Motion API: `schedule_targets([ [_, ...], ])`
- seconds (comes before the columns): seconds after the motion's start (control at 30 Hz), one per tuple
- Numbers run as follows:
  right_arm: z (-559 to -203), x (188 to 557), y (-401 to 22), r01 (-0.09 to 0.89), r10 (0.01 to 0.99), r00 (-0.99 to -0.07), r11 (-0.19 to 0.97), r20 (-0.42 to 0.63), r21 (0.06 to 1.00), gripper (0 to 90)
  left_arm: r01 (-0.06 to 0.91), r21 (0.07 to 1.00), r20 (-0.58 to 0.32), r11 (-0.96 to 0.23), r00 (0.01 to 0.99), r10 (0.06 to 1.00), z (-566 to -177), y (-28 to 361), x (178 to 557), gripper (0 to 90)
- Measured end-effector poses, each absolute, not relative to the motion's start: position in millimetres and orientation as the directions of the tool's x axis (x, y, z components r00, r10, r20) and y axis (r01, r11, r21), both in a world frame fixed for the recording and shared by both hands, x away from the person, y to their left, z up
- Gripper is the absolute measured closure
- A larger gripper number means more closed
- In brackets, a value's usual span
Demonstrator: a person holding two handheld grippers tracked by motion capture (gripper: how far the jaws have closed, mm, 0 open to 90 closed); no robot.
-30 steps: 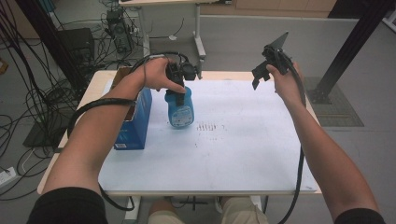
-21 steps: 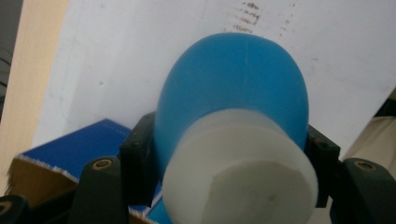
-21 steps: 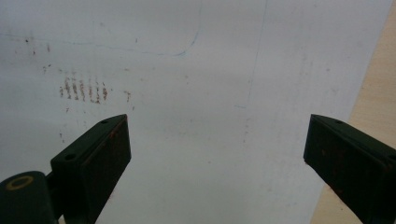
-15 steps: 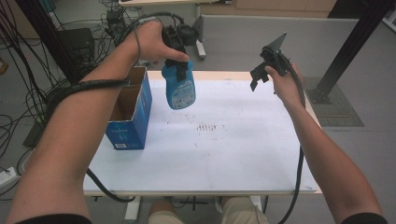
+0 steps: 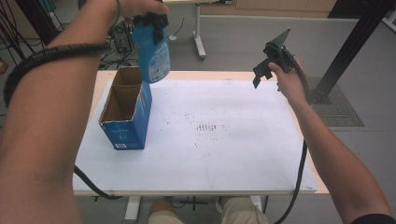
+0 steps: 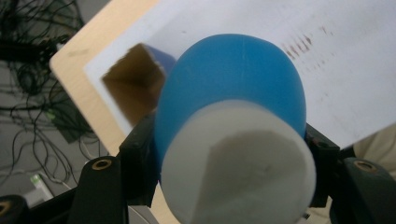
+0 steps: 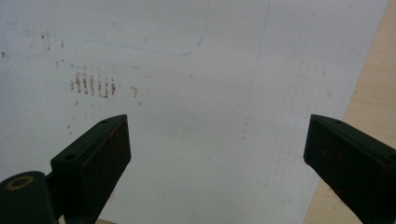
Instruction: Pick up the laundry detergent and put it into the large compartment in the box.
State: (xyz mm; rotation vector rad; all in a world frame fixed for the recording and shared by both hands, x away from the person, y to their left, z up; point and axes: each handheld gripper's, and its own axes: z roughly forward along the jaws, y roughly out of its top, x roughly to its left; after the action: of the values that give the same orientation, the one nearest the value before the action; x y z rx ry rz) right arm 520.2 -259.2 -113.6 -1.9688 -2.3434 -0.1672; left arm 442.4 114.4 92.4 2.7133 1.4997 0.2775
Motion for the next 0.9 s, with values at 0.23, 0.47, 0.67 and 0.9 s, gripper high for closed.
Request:
schedule_targets([
  [0.23,-111.3,520.6,-256.6,0.984,0.975,-0.18,0.177,0.132,0.033,7.0,0.925,0.152,0.162,-0.347,0.323,0.932,131.3,138.0,438.4,37.5],
  [0.47,-108.2,519.2,-257.2,0.983,0.973,-0.185,0.182,0.137,0.04,7.0,0.965,0.188,0.123,-0.184,0.163,0.979,150.6,165.0,434.7,37.5],
  [0.67,-106.9,517.7,-261.9,0.983,0.973,-0.184,0.18,0.142,0.046,7.0,0.982,0.176,0.104,-0.068,0.05,0.993,150.7,184.2,436.2,37.5],
  [0.9,-106.9,518.2,-263.3,0.982,0.971,-0.188,0.183,0.147,0.047,7.0,0.986,0.166,0.09,-0.005,-0.01,0.996,146.2,196.8,437.3,37.5],
])
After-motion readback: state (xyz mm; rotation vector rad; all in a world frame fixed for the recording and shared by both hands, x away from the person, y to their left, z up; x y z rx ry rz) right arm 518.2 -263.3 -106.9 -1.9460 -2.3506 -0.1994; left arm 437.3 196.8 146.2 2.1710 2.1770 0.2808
